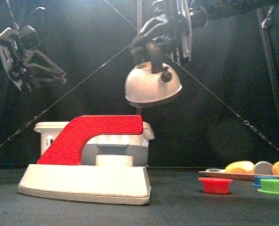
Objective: Place kettle on left side
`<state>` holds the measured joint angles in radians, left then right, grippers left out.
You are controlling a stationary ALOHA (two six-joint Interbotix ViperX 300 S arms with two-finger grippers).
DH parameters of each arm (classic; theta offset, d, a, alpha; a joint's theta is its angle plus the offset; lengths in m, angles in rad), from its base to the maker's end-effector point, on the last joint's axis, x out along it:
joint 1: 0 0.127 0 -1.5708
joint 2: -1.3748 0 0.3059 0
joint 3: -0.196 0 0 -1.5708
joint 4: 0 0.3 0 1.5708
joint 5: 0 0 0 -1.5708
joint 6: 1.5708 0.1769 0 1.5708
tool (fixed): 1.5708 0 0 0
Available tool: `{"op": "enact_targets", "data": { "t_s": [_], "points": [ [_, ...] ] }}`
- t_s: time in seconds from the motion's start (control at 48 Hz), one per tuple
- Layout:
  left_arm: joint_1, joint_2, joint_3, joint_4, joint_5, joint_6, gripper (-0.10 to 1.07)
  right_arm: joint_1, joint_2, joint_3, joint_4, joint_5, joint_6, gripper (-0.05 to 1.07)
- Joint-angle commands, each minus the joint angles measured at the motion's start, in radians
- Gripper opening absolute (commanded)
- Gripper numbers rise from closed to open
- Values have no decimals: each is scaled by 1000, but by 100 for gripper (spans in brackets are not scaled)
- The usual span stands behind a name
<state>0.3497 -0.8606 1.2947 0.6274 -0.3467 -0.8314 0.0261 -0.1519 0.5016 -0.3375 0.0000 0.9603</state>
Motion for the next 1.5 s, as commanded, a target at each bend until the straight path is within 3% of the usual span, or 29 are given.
{"op": "enact_targets", "data": {
  "t_s": [0.0,0.229,0.708,1.083,1.479],
  "points": [
    [12,0,-11,-9,-5,8,65,9,12,-35,2,-80,-2,54],
    [51,0,0,-58,-3,40,65,58,124,-127,-31,-176,-2,54],
    [61,-2,5,-132,-3,121,65,126,403,-417,-18,-242,3,54],
    [61,-21,12,-186,-3,176,65,132,583,-606,-15,-272,43,54],
    [60,-21,14,-192,-5,183,65,127,723,-683,-51,-393,173,54]
  ]
}}
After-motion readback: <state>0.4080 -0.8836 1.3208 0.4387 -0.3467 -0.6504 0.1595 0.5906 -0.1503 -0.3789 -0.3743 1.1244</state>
